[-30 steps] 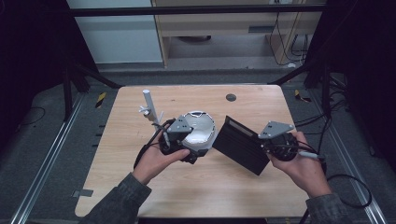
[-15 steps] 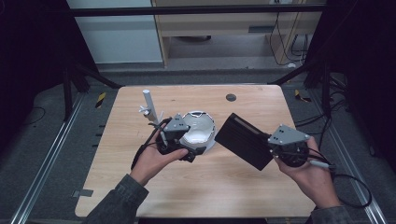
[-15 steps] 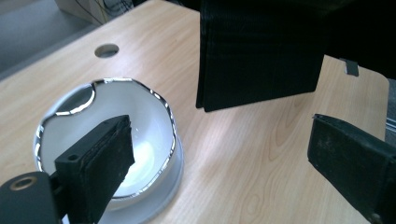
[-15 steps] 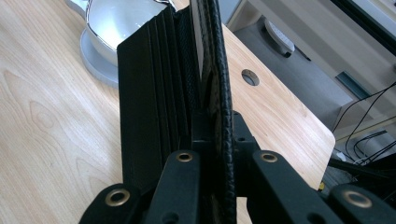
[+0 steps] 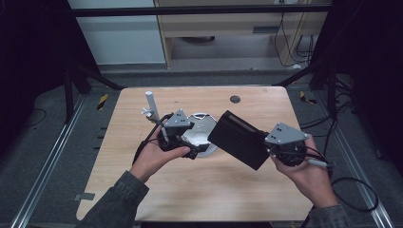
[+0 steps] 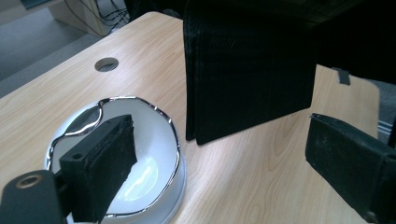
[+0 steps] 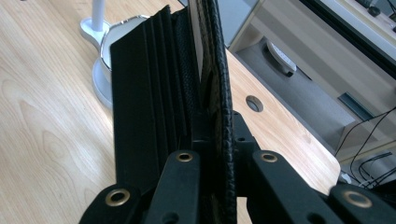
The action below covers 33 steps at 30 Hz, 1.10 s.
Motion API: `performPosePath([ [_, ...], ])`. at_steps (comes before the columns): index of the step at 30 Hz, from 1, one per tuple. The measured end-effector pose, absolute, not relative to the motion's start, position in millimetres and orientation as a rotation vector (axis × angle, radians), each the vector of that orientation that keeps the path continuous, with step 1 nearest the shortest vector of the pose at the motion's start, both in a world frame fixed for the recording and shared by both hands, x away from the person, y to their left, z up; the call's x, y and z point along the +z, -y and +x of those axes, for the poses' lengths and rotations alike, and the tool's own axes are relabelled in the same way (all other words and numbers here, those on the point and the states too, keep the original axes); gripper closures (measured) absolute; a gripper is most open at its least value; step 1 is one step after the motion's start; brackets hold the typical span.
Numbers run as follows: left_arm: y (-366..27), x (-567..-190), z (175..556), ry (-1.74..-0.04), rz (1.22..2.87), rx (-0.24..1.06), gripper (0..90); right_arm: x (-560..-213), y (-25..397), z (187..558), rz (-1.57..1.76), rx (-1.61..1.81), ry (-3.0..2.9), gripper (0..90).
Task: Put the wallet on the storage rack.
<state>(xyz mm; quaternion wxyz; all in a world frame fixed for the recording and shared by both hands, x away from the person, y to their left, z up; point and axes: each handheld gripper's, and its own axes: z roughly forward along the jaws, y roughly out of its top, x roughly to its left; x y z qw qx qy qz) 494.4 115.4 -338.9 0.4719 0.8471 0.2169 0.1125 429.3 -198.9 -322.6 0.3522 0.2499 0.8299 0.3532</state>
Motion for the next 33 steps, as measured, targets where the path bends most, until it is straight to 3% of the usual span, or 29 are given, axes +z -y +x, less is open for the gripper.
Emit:
performPosePath([
  [33, -99.5, -343.6, 534.0, -0.485, 2.128, 0.187, 10.0, -298.9, 179.5, 441.4, 0.575, 1.054, -2.133, 85.3],
])
